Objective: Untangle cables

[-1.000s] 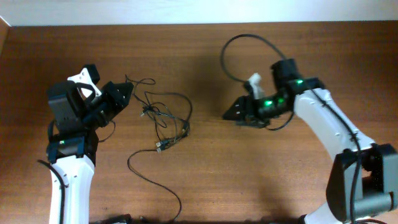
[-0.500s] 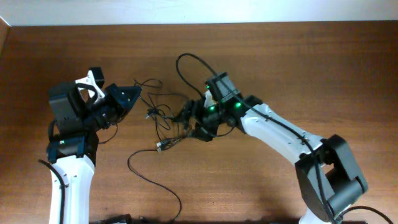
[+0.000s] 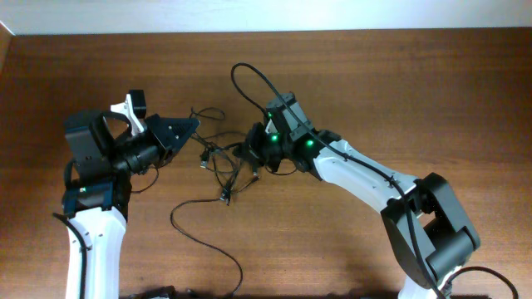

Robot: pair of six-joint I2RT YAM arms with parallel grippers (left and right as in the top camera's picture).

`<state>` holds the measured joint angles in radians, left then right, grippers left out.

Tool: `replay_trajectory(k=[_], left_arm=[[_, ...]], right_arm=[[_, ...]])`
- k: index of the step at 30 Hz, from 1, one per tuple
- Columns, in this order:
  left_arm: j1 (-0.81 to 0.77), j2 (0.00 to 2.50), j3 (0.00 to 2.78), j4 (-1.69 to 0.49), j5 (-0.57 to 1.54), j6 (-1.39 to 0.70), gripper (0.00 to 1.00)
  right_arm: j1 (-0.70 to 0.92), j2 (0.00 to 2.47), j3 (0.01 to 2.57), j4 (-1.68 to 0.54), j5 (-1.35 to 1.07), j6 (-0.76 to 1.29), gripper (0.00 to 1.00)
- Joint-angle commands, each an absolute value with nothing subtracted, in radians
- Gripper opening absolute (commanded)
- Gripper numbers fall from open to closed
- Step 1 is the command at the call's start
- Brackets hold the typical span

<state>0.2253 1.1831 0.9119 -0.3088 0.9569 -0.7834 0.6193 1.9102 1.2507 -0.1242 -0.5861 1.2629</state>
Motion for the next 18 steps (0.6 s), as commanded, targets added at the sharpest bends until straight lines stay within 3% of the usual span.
replay_trajectory(k=[1, 2, 4, 6, 7, 8, 11, 13, 15, 18], left_arm=[[0.222, 1.184, 0.925, -0.397, 0.883, -0.710, 0.06], [0.222, 1.184, 0.925, -0.455, 0.835, -0.702, 0.12], [0.222, 1.184, 0.925, -0.512, 0.796, -0.702, 0.11], [0.222, 1.184, 0.925, -0.533, 0.789, -0.702, 0.00], [0.222, 1.184, 0.925, -0.533, 0.789, -0.702, 0.00], [0.222, 1.184, 0.925, -0.533, 0.789, -0.702, 0.00], [0.222, 1.184, 0.925, -0.533, 0.796, -0.702, 0.00], [0.222, 1.184, 0.925, -0.533, 0.796, -0.702, 0.00], [0.222, 1.184, 0.925, -0.533, 0.796, -0.702, 0.00], [0.222, 1.184, 0.925, -0.536, 0.807, -0.702, 0.00]], right_arm=[[0.579, 1.787, 1.251, -0.142, -0.625, 0.907, 0.04], [0.575, 1.737, 1.251, -0.159, -0.624, 0.837, 0.04], [0.574, 1.688, 1.251, -0.172, -0.624, 0.773, 0.04], [0.574, 1.628, 1.251, -0.192, -0.609, 0.736, 0.04], [0.575, 1.624, 1.251, -0.208, -0.598, 0.759, 0.29], [0.575, 1.629, 1.251, -0.261, -0.567, 0.836, 0.67], [0.577, 1.692, 1.251, -0.409, -0.552, 1.019, 0.71], [0.591, 1.737, 1.251, -0.470, -0.581, 1.142, 0.89], [0.619, 1.763, 1.251, -0.489, -0.584, 1.259, 0.93], [0.663, 1.794, 1.251, -0.389, -0.463, 1.350, 0.88]])
